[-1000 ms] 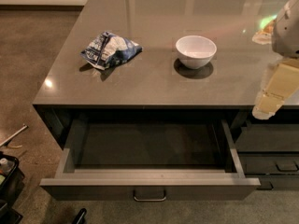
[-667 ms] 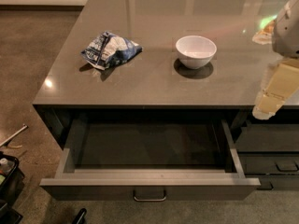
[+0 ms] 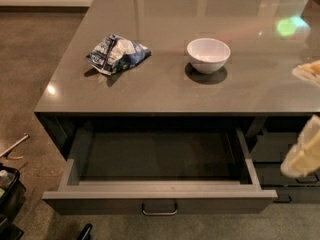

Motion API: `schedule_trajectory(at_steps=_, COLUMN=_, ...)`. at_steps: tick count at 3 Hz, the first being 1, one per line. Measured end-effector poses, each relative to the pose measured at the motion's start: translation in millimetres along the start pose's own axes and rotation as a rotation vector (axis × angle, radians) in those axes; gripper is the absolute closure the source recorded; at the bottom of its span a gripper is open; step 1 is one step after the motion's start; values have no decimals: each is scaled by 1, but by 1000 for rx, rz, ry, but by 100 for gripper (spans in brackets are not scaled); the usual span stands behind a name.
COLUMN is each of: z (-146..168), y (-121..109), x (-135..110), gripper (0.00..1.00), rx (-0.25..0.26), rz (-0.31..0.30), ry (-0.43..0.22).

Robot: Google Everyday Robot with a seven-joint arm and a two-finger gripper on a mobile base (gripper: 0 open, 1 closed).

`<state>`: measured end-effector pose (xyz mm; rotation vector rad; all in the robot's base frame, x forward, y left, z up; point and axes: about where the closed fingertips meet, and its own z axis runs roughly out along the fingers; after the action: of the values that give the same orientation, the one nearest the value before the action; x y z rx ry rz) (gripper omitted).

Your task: Close top drawer

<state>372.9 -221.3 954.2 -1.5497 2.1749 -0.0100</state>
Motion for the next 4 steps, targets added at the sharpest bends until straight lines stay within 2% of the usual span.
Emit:
schedule_trajectory(at_steps=1, z=6, y=42, x=30, gripper=0, rx=62, rz=138, ry=-94)
schedule_trajectory(at_steps=2, z=68, y=84, x=50, gripper=0, rx=-20, rz=269, ry=-205)
schedule_trajectory(at_steps=3, z=164, y=142, x=70, gripper=0, rx=-216, rz=381, ry=-244)
schedule_trajectory(at_steps=4, z=190, y=180, x=87, gripper=19, rx=-306, rz=427, ry=-224)
